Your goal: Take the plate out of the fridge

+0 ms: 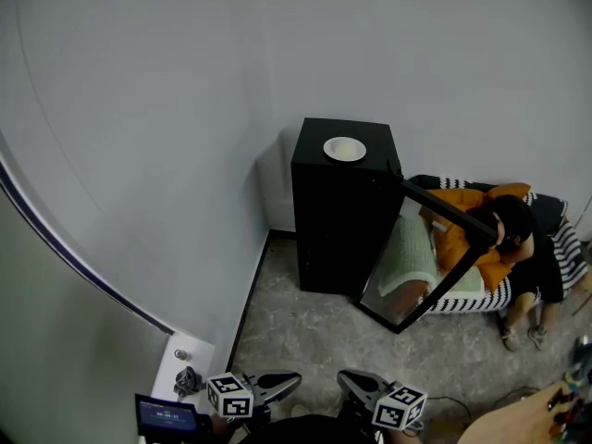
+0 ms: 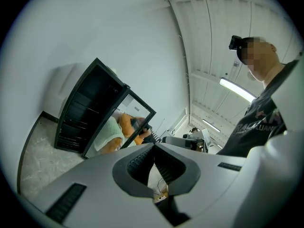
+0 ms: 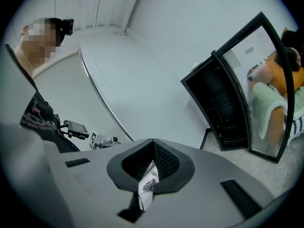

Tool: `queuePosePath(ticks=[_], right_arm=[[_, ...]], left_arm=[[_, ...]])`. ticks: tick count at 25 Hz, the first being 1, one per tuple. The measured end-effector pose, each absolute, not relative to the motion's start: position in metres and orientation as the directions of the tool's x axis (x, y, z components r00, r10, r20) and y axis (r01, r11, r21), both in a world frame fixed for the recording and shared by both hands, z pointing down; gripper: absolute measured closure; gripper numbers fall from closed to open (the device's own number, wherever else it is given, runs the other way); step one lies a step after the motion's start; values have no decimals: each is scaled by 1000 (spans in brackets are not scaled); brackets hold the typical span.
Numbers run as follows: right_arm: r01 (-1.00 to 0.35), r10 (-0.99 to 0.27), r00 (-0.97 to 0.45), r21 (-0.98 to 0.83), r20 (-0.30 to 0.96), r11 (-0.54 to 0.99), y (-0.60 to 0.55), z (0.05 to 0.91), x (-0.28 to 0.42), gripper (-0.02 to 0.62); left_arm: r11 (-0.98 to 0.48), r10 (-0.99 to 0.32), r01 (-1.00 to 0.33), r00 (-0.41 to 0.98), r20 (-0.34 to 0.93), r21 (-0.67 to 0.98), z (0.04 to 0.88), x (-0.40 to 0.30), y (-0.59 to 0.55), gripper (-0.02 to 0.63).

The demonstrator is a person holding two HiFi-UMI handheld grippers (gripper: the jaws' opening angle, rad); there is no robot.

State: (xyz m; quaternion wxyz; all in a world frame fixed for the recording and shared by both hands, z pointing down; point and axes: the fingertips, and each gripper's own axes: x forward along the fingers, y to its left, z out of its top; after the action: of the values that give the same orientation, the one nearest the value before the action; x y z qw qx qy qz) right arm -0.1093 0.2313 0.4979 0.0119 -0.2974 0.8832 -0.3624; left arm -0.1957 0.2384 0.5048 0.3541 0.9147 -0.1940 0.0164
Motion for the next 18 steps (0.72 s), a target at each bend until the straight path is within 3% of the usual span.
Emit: queuePosePath(ticks=[18], right_arm=[[-531, -539, -818, -628, 202, 570, 240, 491, -105, 598]], left_arm=[[-682, -357, -359, 924, 139, 637, 494, -196, 245, 601]])
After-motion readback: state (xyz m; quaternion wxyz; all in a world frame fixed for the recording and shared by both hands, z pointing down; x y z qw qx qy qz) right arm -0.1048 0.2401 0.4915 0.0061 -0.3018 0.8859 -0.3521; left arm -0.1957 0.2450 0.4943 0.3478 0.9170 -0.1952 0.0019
